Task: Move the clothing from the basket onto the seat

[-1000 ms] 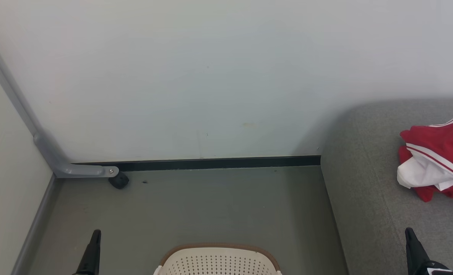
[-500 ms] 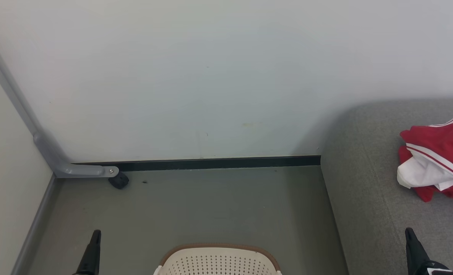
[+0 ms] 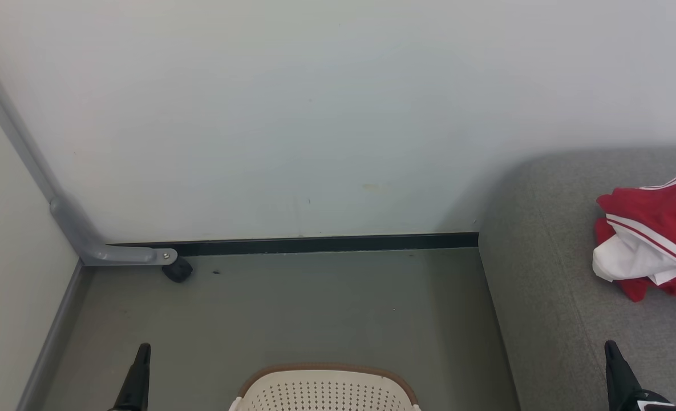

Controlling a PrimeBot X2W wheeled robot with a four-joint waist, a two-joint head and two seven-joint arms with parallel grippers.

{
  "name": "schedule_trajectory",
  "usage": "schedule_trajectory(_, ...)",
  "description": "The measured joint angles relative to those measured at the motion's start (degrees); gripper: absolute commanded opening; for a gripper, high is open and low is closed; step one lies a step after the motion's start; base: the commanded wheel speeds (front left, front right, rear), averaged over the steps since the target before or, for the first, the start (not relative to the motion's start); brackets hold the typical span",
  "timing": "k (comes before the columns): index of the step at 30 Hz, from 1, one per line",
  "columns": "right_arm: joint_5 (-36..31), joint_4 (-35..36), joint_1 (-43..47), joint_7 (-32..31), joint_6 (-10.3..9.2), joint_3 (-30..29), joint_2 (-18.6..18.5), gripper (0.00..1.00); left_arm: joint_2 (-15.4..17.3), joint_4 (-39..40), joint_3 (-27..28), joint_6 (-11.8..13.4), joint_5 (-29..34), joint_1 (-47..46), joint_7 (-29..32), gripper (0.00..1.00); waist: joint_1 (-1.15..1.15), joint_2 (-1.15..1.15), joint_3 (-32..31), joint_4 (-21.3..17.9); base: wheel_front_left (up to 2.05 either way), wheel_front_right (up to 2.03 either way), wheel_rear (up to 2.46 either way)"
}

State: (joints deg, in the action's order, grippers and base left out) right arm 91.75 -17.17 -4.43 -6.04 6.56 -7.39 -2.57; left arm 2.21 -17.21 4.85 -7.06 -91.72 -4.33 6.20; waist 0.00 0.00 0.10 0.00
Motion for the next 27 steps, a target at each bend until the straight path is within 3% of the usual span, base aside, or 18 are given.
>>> schedule_trajectory(27,0.00,-0.02,-0.01,0.00,0.01,-0.01,0.00,0.00,0.00,0.00,0.01,0.00,0.00,0.00,0.00,0.00,0.00,0.00,0.00,0.00,0.00,0.00,0.00)
